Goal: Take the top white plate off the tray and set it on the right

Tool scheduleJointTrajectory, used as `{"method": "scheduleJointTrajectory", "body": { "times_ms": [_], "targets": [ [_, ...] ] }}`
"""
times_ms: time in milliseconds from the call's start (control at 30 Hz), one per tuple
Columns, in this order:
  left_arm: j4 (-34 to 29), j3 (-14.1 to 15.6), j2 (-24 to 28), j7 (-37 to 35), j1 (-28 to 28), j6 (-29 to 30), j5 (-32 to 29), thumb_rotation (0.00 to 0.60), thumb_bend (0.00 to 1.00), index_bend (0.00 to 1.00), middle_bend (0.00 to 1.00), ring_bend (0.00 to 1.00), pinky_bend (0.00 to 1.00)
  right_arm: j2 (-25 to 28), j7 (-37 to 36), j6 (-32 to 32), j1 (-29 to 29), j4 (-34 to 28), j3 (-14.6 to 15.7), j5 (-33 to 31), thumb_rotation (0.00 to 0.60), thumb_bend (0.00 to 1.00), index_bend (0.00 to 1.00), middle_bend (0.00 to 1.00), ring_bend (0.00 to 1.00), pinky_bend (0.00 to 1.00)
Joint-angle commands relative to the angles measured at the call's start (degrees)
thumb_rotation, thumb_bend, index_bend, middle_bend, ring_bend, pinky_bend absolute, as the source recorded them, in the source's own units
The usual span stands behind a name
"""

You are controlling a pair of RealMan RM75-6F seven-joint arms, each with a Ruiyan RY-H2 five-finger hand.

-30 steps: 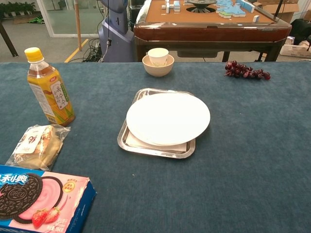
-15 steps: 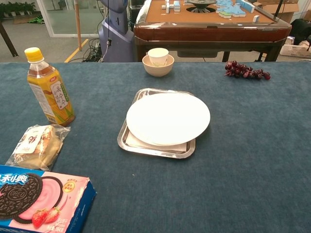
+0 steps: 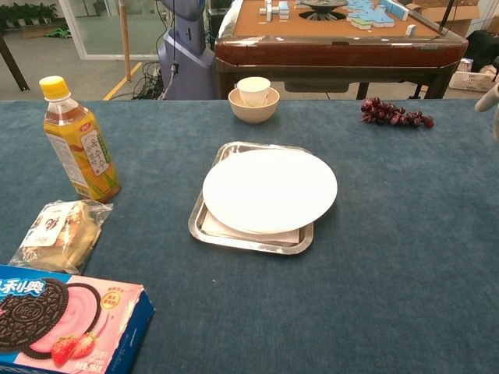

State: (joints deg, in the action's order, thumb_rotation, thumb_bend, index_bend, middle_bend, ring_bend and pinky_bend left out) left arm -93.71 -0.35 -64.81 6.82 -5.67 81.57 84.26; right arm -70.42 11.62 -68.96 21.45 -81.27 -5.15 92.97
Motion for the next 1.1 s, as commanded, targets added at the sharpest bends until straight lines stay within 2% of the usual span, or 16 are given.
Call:
{"method": "scheduleJointTrajectory", "body": {
  "times_ms": [33,267,533,800,1100],
  "targets": [
    [-0.1,0.1,0.1,0.0,0.1,0.0,0.1,0.600,0.10,0.41,0.16,0.19,0.38,-2.3,1.2,1.9,2.1,2.1,-0.3,0.3,0.600,0.08,0.48,0.23,0.18,0.31],
    [-0.3,0.0,0.3,-0.1,0.1,-0.1,-0.2,0.600,0.10,0.41,0.16,0.19,0.38,-8.8,2.1,2.9,6.3,7.9,-0.5,2.4,0.600,0.00,0.44,0.21,0.17,0.30],
    [-1.1,0.0,0.9,0.0,0.1,-0.7,-0.9,0.600,0.10,0.41,0.16,0.19,0.39,-15.9,2.7,5.3,10.2,13.8,-0.3,2.4,0.600,0.00,0.38,0.21,0.16,0.31],
    [-2.2,0.0,2.0,-0.7,0.5,0.1,-0.7,0.600,0.10,0.41,0.17,0.19,0.39,-21.5,2.1,7.1,12.5,18.8,0.3,1.7,0.600,0.00,0.38,0.21,0.15,0.30],
    [-2.5,0.0,2.5,-1.2,0.5,-0.4,-1.0,0.600,0.10,0.41,0.17,0.19,0.39,-27.2,-0.4,6.4,14.7,25.7,0.5,1.6,0.600,0.00,0.38,0.21,0.14,0.30]
  ]
}}
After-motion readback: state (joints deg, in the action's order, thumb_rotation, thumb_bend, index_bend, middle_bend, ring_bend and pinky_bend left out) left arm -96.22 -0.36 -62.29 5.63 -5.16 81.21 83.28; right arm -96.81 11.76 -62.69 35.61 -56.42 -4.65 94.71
